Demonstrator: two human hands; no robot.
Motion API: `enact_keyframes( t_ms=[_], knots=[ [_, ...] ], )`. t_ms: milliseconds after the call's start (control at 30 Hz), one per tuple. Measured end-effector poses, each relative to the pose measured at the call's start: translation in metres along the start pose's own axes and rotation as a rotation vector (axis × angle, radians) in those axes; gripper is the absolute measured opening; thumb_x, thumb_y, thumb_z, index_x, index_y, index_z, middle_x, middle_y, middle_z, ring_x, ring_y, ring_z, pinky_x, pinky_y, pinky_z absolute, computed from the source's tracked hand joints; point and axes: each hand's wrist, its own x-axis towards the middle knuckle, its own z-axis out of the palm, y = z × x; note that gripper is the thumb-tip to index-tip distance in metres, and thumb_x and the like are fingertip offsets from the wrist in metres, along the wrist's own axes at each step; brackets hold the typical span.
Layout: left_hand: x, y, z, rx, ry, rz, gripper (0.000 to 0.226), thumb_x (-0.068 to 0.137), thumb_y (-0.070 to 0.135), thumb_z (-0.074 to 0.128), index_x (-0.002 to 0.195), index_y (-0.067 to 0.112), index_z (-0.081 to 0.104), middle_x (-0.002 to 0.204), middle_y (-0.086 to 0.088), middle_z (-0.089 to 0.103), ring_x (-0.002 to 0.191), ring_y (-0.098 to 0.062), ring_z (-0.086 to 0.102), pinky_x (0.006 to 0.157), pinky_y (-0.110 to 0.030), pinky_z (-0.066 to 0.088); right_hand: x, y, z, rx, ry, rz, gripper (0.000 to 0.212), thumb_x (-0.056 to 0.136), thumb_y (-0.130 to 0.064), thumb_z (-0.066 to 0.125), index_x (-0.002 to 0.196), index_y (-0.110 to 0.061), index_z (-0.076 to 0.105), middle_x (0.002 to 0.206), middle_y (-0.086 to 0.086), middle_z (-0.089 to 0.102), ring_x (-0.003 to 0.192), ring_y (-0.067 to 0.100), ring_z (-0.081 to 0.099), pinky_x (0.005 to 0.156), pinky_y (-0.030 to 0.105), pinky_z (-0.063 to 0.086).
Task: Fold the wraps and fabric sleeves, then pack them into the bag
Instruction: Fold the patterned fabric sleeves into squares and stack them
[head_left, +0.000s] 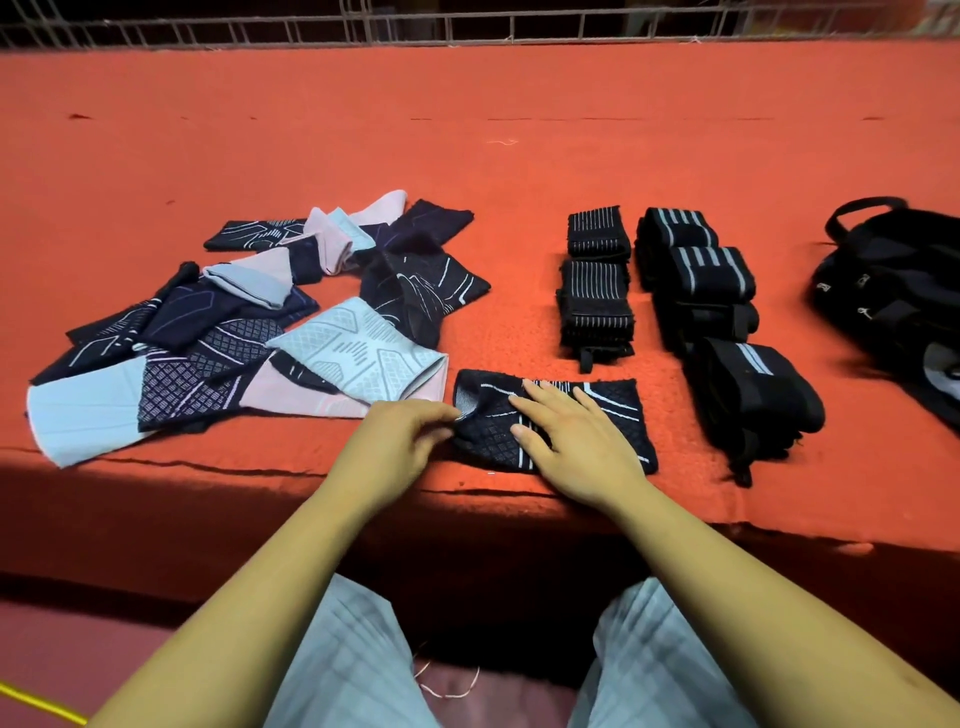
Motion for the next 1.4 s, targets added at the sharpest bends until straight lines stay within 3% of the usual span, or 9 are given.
enact_keyframes(
  t_ms=[100,233,400,600,767,933,1100,1267,1400],
  knots=[
    [0.007,0.006,-0.001,-0.358,-0.026,-0.225,0.031,0.09,-0.005,0.061,0.09,0.023,0.072,0.081,0.021,0.072,0.077,0.01,0.062,0.081,-0.01,0.043,0.001,0.0,-0.001,0.022,-0.001,0.007,0.049,0.103,-0.048,0.032,0.15,-0.033,0.038,0.161,-0.01,0.024,0.15,0.006,0.014,0.123,0.032,0.003],
    [0.011,0.01,0.013,-0.413,-0.095,-0.465,0.022,0.087,-0.004,0.055,0.086,0.017,0.062,0.073,-0.001,0.059,0.062,-0.011,0.048,0.063,-0.025,0.039,0.0,0.0,-0.001,0.01,-0.002,0.001,0.05,0.103,-0.049,0.034,0.15,-0.032,0.038,0.162,-0.009,0.024,0.15,0.006,0.014,0.124,0.033,0.003],
    [0.0,0.005,0.012,-0.061,-0.1,-0.275,0.016,0.082,0.013,0.072,0.077,0.016,0.057,0.07,0.002,0.059,0.058,-0.004,0.047,0.057,-0.013,0.035,0.0,0.0,-0.001,-0.001,0.0,-0.004,0.05,0.102,-0.048,0.036,0.15,-0.032,0.037,0.162,-0.009,0.023,0.15,0.007,0.013,0.124,0.034,0.003],
    [-0.008,0.001,-0.007,0.027,-0.208,-0.145,0.012,0.09,0.018,0.069,0.08,0.016,0.065,0.071,0.005,0.065,0.07,-0.007,0.059,0.067,-0.024,0.04,-0.002,-0.001,-0.002,-0.002,0.015,-0.008,0.049,0.102,-0.047,0.038,0.149,-0.031,0.039,0.161,-0.008,0.025,0.15,0.008,0.016,0.122,0.033,0.005],
    [-0.006,0.015,-0.008,-0.712,-0.147,-0.397,0.017,0.102,0.002,0.048,0.094,0.014,0.057,0.084,-0.005,0.066,0.071,-0.02,0.072,0.059,-0.022,0.056,-0.003,-0.002,-0.002,0.01,0.01,0.004,0.049,0.103,-0.048,0.034,0.149,-0.032,0.039,0.161,-0.009,0.025,0.15,0.007,0.015,0.122,0.032,0.004],
    [0.005,0.03,0.003,-1.067,-0.101,-0.653,0.022,0.098,-0.001,0.046,0.08,0.01,0.052,0.088,-0.016,0.058,0.076,-0.024,0.066,0.068,-0.029,0.061,-0.003,-0.001,-0.002,-0.014,0.005,0.002,0.05,0.102,-0.048,0.037,0.149,-0.032,0.038,0.162,-0.009,0.024,0.15,0.007,0.015,0.122,0.032,0.003],
    [0.023,0.029,0.017,-0.555,-0.03,-0.611,0.03,0.086,0.033,0.075,0.076,0.018,0.051,0.066,0.004,0.057,0.061,-0.01,0.054,0.06,-0.024,0.045,-0.002,-0.001,-0.001,-0.031,-0.005,-0.013,0.052,0.101,-0.049,0.037,0.15,-0.032,0.036,0.162,-0.008,0.022,0.15,0.008,0.014,0.123,0.033,0.004],
    [0.027,0.014,0.024,-0.296,0.027,-0.567,0.028,0.082,0.015,0.078,0.074,0.019,0.052,0.066,0.005,0.05,0.06,-0.011,0.046,0.06,-0.027,0.035,-0.003,-0.001,-0.003,-0.023,-0.001,-0.01,0.051,0.101,-0.049,0.037,0.15,-0.032,0.037,0.162,-0.009,0.023,0.15,0.008,0.014,0.123,0.033,0.004],
    [0.024,0.008,0.03,-0.259,0.107,-0.583,0.026,0.085,0.017,0.076,0.097,0.014,0.054,0.074,0.004,0.055,0.071,-0.013,0.053,0.061,-0.023,0.036,-0.002,-0.001,-0.002,-0.024,-0.007,-0.008,0.051,0.101,-0.049,0.037,0.15,-0.033,0.036,0.162,-0.009,0.022,0.15,0.007,0.014,0.124,0.036,0.004]
  ],
)
